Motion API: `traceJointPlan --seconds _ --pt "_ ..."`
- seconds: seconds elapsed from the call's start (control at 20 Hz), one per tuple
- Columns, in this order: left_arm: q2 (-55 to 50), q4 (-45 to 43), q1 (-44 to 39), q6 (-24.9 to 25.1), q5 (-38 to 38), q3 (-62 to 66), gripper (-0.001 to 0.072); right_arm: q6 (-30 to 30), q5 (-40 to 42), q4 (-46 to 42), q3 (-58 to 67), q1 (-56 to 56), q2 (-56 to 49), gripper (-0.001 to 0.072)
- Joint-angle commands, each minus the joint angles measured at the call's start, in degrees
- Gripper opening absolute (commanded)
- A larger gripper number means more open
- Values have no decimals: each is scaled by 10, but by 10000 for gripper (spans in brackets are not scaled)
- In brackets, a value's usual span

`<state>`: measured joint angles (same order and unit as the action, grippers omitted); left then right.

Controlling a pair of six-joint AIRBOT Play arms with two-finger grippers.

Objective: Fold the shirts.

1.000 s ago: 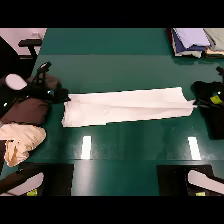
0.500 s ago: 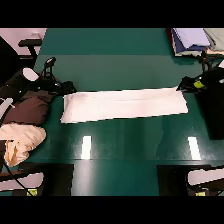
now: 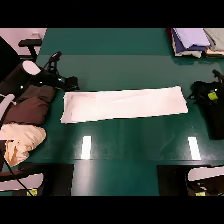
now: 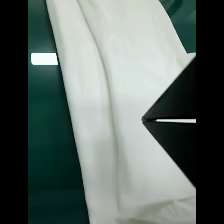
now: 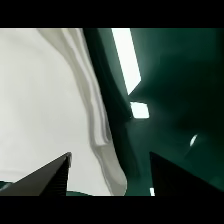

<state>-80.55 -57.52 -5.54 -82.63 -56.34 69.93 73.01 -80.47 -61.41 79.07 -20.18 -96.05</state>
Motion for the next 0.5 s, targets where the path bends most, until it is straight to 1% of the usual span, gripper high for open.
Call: traceJointPlan --seconds 0.0,0.1,0.15,0.2,0.25,0.35,0.4,0.45 --pt "-10 10 -52 -31 56 2 25 -16 -5 54 -26 -21 -33 574" --pt "-26 16 -84 -31 77 3 25 -16 4 73 -26 2 -52 567" --pt "-35 23 -99 -33 84 3 25 -16 16 81 -26 16 -59 508" --pt "-47 31 -114 -46 97 3 25 -16 26 79 -26 30 -63 477" --pt "-59 45 -127 -46 110 3 25 -16 35 78 -26 41 -66 364" --pt "-84 68 -152 -46 125 12 25 -23 38 79 -25 54 -63 112" --pt "-102 71 -164 -46 123 27 25 -30 37 80 -24 55 -54 15" --pt "-120 71 -176 -46 122 44 25 -31 38 80 -24 56 -37 15"
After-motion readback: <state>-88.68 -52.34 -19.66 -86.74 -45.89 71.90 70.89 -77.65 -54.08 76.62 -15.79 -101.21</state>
